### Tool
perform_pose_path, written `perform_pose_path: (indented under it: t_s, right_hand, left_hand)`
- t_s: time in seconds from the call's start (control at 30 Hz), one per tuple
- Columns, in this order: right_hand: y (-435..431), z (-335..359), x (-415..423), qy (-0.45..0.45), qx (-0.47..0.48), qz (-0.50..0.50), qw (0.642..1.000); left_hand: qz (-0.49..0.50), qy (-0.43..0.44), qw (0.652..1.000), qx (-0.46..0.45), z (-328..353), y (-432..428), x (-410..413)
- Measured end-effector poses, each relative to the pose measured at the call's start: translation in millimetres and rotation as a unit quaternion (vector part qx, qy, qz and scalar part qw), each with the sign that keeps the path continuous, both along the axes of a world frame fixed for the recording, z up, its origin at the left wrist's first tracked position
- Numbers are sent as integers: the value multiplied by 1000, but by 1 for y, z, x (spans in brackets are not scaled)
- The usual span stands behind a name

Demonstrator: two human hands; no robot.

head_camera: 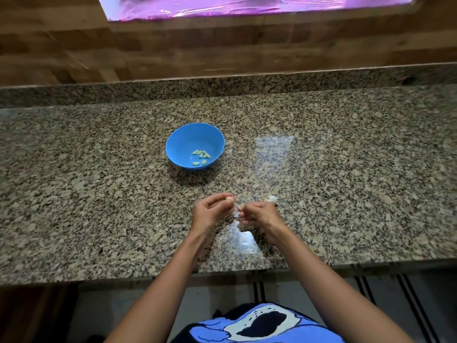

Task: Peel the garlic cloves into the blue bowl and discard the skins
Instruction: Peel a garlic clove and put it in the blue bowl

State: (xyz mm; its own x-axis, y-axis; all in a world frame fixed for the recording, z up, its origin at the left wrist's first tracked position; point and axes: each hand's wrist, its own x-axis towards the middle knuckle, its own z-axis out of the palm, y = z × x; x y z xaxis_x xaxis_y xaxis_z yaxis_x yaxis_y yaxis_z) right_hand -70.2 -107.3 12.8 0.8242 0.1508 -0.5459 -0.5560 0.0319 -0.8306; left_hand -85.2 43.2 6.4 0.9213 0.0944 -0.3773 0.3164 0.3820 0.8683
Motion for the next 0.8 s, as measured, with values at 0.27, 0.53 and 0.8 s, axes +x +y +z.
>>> perform_pose_path:
  t_s: [0.27,0.53,0.8]
  right_hand:
    - [7,-5,1,-41,-67,-28,997]
    - [10,-20,1,-158,-231,50,959]
    - [12,-19,-2,-260,-225,87,935]
  left_hand:
    - [118,50,951,-280,-4,4,-8]
    - [35,53,992,-110,-2,6,-9]
    - [-25,25,999,-20,-3,2,-10]
